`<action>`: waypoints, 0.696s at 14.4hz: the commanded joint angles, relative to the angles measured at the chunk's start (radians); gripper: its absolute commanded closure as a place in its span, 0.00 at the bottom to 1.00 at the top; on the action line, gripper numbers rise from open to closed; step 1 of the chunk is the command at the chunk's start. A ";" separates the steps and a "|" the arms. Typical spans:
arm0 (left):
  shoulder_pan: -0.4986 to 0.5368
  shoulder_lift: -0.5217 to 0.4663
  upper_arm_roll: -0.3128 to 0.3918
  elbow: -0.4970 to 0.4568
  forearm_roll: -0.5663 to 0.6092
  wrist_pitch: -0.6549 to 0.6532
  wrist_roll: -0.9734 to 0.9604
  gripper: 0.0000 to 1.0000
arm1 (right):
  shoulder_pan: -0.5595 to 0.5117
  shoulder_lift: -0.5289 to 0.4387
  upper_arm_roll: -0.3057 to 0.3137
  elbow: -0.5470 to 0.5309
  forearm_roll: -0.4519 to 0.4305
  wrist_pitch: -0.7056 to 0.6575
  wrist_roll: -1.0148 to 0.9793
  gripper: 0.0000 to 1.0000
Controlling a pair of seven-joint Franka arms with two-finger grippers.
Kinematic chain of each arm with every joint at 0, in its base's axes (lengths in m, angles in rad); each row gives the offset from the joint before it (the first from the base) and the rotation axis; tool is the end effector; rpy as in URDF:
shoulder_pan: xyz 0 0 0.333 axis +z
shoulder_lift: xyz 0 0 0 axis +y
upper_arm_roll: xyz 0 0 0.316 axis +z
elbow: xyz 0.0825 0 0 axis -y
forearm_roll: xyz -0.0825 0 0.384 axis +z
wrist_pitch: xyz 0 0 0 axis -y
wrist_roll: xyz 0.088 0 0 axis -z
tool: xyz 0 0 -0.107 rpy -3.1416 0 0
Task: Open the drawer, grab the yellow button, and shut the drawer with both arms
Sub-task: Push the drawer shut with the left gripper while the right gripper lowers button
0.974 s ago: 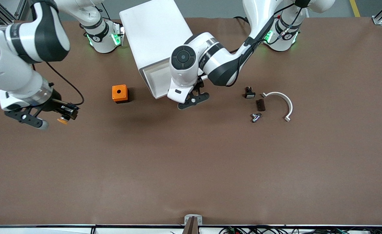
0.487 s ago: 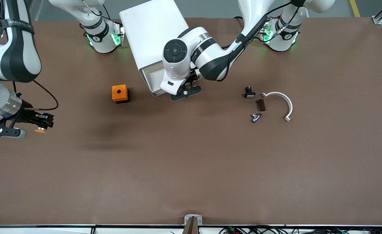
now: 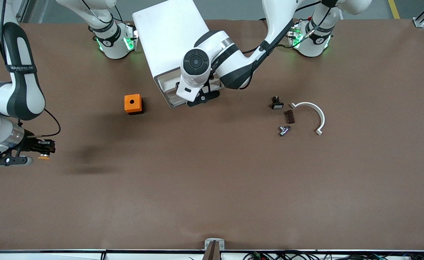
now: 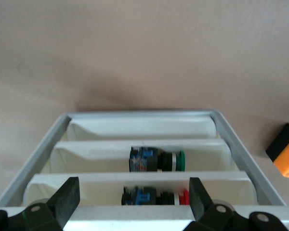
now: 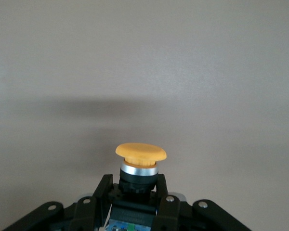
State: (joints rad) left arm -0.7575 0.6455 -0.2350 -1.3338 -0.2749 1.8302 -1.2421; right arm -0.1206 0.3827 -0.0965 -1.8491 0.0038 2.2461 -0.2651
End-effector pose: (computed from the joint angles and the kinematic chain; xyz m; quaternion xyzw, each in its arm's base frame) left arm 0.4015 -0.5899 0.3553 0.9603 0.1826 -0.2088 0.0289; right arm 0.6237 -0.1334 0.3200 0.9995 0.0264 0.0039 0.0179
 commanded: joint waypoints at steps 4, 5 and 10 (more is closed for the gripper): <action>-0.002 -0.003 -0.007 -0.045 -0.141 0.011 -0.007 0.00 | -0.053 0.108 0.020 -0.062 0.016 0.234 -0.103 1.00; 0.001 -0.003 -0.007 -0.050 -0.142 0.009 -0.007 0.00 | -0.057 0.128 0.021 -0.065 0.016 0.256 -0.115 1.00; 0.007 -0.003 -0.007 -0.054 -0.190 0.008 -0.003 0.00 | -0.068 0.176 0.032 -0.078 0.021 0.300 -0.120 1.00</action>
State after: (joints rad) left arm -0.7535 0.6503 -0.2342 -1.3724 -0.4119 1.8303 -1.2420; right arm -0.1664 0.5579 -0.0896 -1.9123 0.0039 2.5252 -0.3600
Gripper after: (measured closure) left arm 0.000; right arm 0.595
